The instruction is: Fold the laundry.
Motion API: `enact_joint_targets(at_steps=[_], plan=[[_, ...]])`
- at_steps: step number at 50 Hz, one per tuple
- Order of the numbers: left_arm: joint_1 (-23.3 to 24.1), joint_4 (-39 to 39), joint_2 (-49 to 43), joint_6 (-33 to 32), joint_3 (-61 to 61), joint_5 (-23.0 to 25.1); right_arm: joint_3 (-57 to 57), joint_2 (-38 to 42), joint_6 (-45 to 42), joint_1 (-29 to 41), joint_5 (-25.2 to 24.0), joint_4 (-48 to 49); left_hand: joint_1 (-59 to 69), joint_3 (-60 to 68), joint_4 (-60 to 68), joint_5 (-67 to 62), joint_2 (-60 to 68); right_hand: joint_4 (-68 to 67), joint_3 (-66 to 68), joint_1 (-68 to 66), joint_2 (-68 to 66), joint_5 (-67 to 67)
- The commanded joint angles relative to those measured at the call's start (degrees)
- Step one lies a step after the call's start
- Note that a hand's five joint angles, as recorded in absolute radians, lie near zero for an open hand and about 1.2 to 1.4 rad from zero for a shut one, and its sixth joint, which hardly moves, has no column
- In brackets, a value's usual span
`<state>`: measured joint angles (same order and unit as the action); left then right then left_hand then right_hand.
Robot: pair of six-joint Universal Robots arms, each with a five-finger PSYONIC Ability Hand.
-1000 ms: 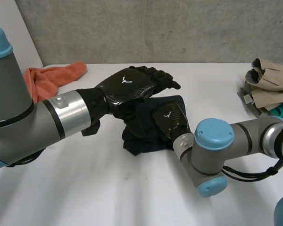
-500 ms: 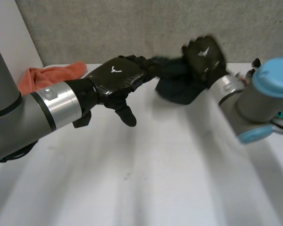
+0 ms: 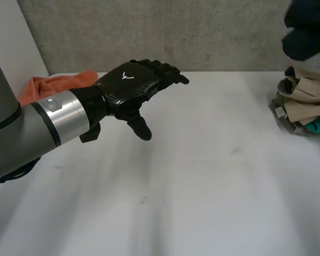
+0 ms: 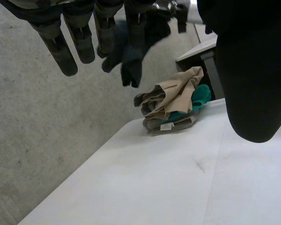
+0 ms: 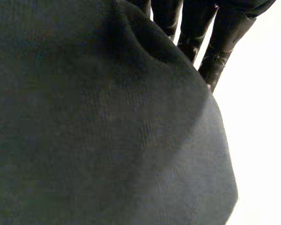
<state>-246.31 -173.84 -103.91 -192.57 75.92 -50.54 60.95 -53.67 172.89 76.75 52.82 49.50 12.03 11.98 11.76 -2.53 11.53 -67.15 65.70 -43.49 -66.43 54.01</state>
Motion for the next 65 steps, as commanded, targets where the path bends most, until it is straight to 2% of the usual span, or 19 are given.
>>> enact_joint_targets(at_steps=[1,6,13,18,22,23,25,27,28,29,37,44,48,56,60,61,63,64,65], plan=[[0.0,0.0,-0.2,-0.1,0.4,0.0,5.8,8.5,5.7,-8.2,-7.4,8.4,-0.3,-0.3,0.0,0.8,0.2,-12.8,14.3,-36.5,-13.6,16.0],[0.1,0.0,-0.6,-0.1,0.5,-0.1,8.0,13.2,5.8,-12.2,-13.3,9.2,-0.1,-0.1,0.1,0.6,0.4,-12.8,14.3,-36.5,-13.6,16.0],[0.1,0.0,-0.8,-0.3,0.6,-0.1,9.9,14.4,6.2,-16.7,-15.7,8.9,-0.1,-0.1,0.1,0.6,0.4,-12.8,14.3,-36.5,-13.6,16.0],[0.1,0.0,-0.8,-0.3,0.6,-0.1,10.4,14.6,7.2,-18.5,-21.0,9.0,-0.1,-0.1,0.1,0.6,0.4,-12.8,14.3,-36.5,-13.6,16.0],[0.2,0.0,-0.8,-0.3,0.5,-0.1,9.5,15.4,7.4,-18.5,-23.0,8.6,-0.1,-0.1,0.1,0.6,0.4,-12.8,14.3,-36.5,-13.6,16.0],[0.2,-0.1,-0.8,-0.3,0.5,-0.1,9.4,15.6,7.4,-18.4,-23.0,8.5,-0.1,-0.1,0.1,0.6,0.4,-6.2,7.7,-29.9,-7.0,9.4],[0.3,-0.1,-0.8,-0.3,0.5,-0.1,9.3,15.4,7.8,-18.3,-22.9,7.6,-0.1,-0.1,0.1,0.6,0.4,23.3,-21.8,-0.4,22.5,-20.1],[0.3,-0.1,-0.9,-0.3,0.5,-0.1,9.4,14.9,8.1,-18.2,-22.8,6.8,-0.1,-0.1,0.1,0.6,0.4,39.3,-37.9,15.7,38.6,-36.2],[0.3,-0.1,-0.9,-0.3,0.5,-0.1,9.4,14.7,8.1,-18.2,-22.7,6.3,-0.1,-0.1,0.1,0.6,0.4,51.7,-50.3,28.1,51.0,-48.6],[0.2,0.0,-0.9,-0.3,0.5,-0.1,9.5,14.0,8.2,-18.1,-22.1,5.1,-0.1,-0.1,0.1,0.6,0.4,57.2,-55.7,33.5,56.4,-54.0],[0.0,0.0,-0.6,-0.1,0.5,-0.1,12.3,4.3,7.9,-18.0,-15.2,-6.1,-0.3,-0.3,0.0,0.8,0.2,57.2,-55.7,33.5,56.4,-54.0],[0.0,0.0,-0.3,-0.1,0.5,-0.1,15.6,-2.0,4.9,-18.7,-13.1,-16.4,-0.3,-0.3,0.0,0.8,0.2,57.2,-55.7,33.5,56.4,-54.0],[0.0,0.0,-0.3,-0.1,0.5,0.0,19.1,-5.1,-0.5,-19.1,-12.9,-21.7,-0.3,-0.3,0.0,0.8,0.2,57.2,-55.7,33.5,56.4,-54.0],[0.0,0.0,-0.2,0.0,0.5,-0.1,28.2,-12.1,-12.8,-26.9,-10.5,-30.6,-0.5,-0.4,-0.2,1.0,0.0,57.2,-55.7,33.5,56.4,-54.0],[0.1,0.0,-0.2,0.0,0.4,-0.1,28.2,-13.5,-17.4,-30.1,-4.9,-31.8,-0.6,-0.6,-0.4,1.1,-0.1,57.2,-55.7,33.5,56.4,-54.0],[0.1,0.0,-0.2,0.0,0.4,-0.1,26.4,-13.3,-18.5,-31.6,0.0,-31.9,-0.6,-0.6,-0.4,1.1,-0.1,57.2,-55.7,33.5,56.4,-54.0],[0.1,0.0,-0.2,0.0,0.3,-0.1,23.3,-12.8,-18.8,-32.3,6.3,-31.9,-0.6,-0.6,-0.4,1.1,-0.1,57.2,-55.7,33.5,56.4,-54.0],[0.1,0.0,-0.1,0.0,0.3,-0.1,19.3,-12.3,-18.8,-32.6,12.4,-31.9,-0.8,-0.8,-0.5,1.3,-0.3,57.2,-55.7,33.5,56.4,-54.0],[0.1,0.0,-0.1,0.0,0.2,-0.1,17.2,-12.4,-19.1,-32.5,15.2,-32.0,-1.0,-0.9,-0.7,1.5,-0.5,57.2,-55.7,33.5,56.4,-54.0]])
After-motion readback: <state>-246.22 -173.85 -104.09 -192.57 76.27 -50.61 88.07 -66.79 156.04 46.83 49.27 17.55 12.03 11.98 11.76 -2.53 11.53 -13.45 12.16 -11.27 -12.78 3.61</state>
